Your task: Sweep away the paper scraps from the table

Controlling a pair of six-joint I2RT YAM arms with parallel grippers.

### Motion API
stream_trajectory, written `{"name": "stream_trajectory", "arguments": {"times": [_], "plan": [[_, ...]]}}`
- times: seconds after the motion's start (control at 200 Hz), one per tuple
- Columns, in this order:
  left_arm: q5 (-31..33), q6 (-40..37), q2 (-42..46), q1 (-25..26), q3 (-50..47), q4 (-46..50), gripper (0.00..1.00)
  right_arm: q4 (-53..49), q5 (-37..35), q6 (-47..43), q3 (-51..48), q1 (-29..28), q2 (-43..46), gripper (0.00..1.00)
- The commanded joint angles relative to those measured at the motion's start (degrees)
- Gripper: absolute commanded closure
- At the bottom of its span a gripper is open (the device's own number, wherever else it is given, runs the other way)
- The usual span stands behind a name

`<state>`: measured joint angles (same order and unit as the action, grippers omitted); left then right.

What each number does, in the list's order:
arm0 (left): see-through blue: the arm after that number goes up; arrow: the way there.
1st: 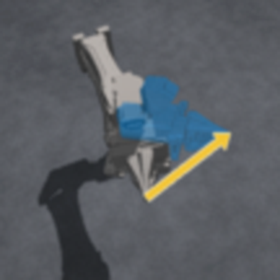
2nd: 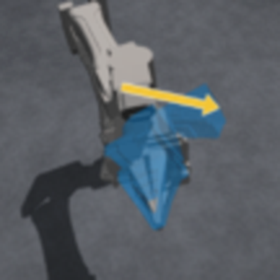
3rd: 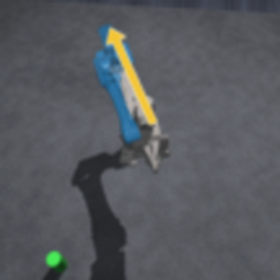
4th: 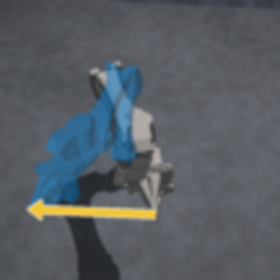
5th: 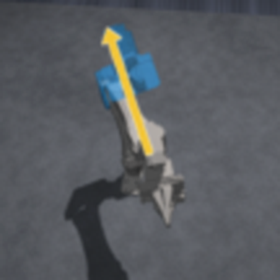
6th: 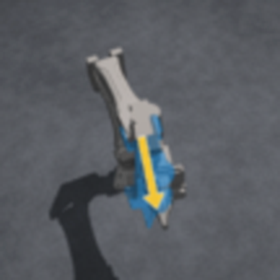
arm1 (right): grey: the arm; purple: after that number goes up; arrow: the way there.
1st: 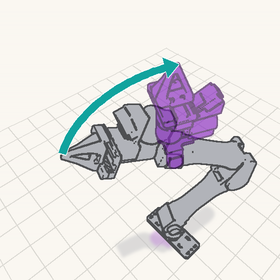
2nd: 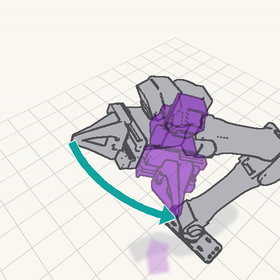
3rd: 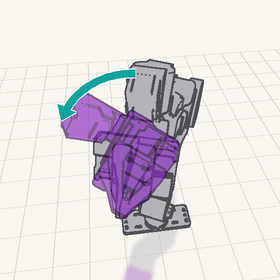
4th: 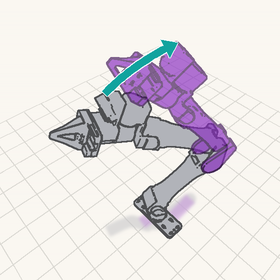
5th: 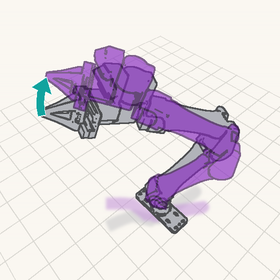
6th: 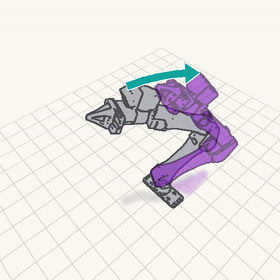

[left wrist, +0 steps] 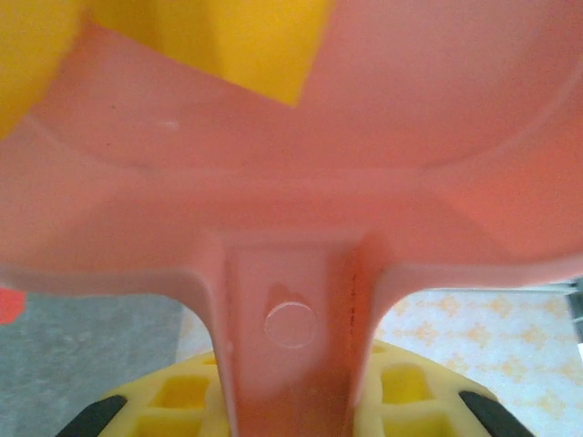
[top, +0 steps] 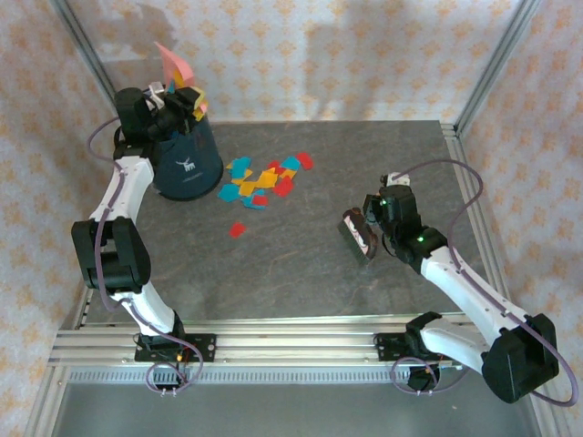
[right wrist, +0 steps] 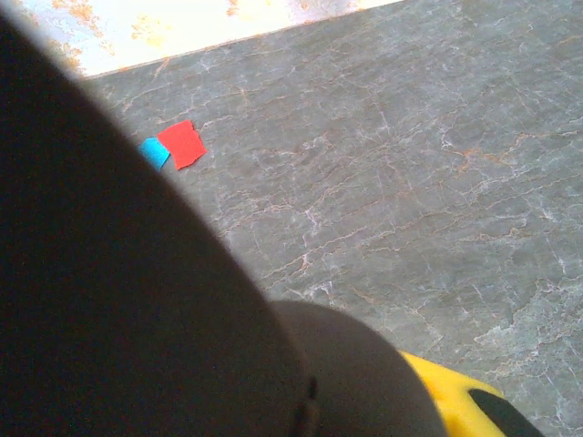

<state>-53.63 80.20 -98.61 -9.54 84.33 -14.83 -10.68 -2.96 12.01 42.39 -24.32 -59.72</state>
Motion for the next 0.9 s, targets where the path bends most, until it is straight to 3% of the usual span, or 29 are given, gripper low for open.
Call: {"name": "stream_trajectory", "arguments": {"times": [0.0,0.22,0.896], "plan": [[-0.44,8.91,1.40,-0.55,-2.59,-12.88,1.00,-4.00,0.52,-0.01,0.68,0.13,-0.89,1.00],[1.06,22.61,0.06,-0.52,-6.56,-28.31,1.00,-3.98,0.52,-0.04,0.59,0.05,-1.01,1.00],[8.25,42.55,1.31,-0.57,-14.33,-46.35,1.00,-3.57,0.68,0.46,0.81,-0.12,-1.58,1.00]]}}
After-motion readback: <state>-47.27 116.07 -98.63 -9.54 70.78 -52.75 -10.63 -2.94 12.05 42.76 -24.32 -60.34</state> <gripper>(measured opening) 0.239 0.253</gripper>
